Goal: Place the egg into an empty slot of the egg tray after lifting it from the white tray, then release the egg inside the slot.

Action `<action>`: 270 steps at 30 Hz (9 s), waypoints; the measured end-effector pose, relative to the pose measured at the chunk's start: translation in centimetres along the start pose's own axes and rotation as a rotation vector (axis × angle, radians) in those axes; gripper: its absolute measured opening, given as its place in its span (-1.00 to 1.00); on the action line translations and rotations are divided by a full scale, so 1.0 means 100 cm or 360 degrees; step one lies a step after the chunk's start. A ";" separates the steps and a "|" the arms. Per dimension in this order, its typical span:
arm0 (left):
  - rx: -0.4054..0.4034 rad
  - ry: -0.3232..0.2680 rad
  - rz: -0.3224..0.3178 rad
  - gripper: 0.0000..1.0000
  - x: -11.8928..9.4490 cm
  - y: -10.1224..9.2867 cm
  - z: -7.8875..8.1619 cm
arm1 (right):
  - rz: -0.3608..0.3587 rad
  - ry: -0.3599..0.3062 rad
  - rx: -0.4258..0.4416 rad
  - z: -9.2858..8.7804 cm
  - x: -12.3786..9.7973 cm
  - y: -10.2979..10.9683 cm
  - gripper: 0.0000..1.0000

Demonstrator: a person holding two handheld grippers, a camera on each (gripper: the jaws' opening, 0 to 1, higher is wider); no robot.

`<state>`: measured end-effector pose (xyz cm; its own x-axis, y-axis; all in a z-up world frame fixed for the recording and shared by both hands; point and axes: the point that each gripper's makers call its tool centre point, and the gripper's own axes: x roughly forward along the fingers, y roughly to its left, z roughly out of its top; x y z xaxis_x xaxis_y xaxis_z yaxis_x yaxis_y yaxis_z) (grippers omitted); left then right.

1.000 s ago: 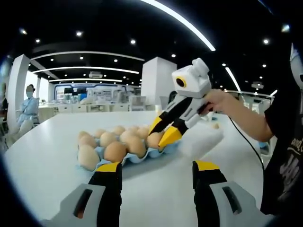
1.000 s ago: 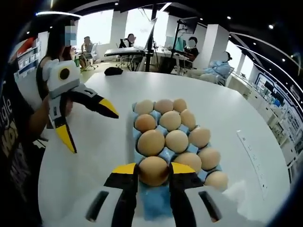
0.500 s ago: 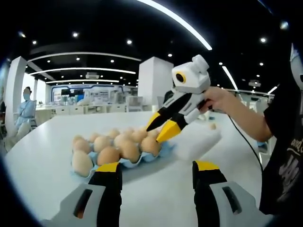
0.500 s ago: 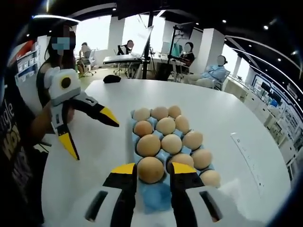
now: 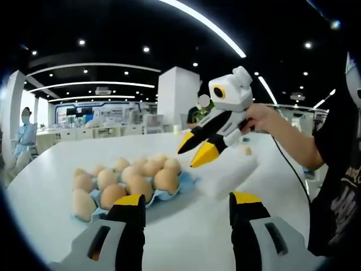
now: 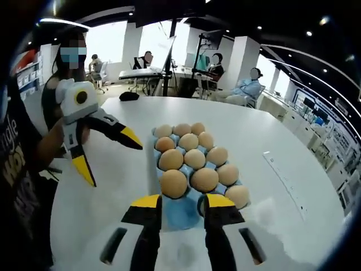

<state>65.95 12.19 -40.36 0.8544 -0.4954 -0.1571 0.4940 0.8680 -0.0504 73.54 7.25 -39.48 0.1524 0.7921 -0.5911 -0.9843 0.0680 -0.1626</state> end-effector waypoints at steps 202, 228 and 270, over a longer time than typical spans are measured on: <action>0.0181 0.0121 -0.0273 0.12 0.093 -0.093 0.018 | -0.0430 -0.0297 0.0558 -0.077 -0.117 -0.033 -0.42; 0.0164 0.0127 -0.0213 0.06 0.096 -0.086 0.019 | -0.0239 -0.0356 0.0518 -0.039 -0.069 -0.004 -0.42; 0.0144 0.0114 0.0013 0.16 0.074 -0.038 0.013 | -0.0062 -0.0366 0.0395 0.008 -0.001 0.011 -0.42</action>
<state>70.64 5.14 -40.01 0.8465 -0.4815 -0.2273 0.5021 0.8639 0.0398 72.39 7.75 -39.00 0.1944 0.9001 -0.3898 -0.9740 0.2242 0.0322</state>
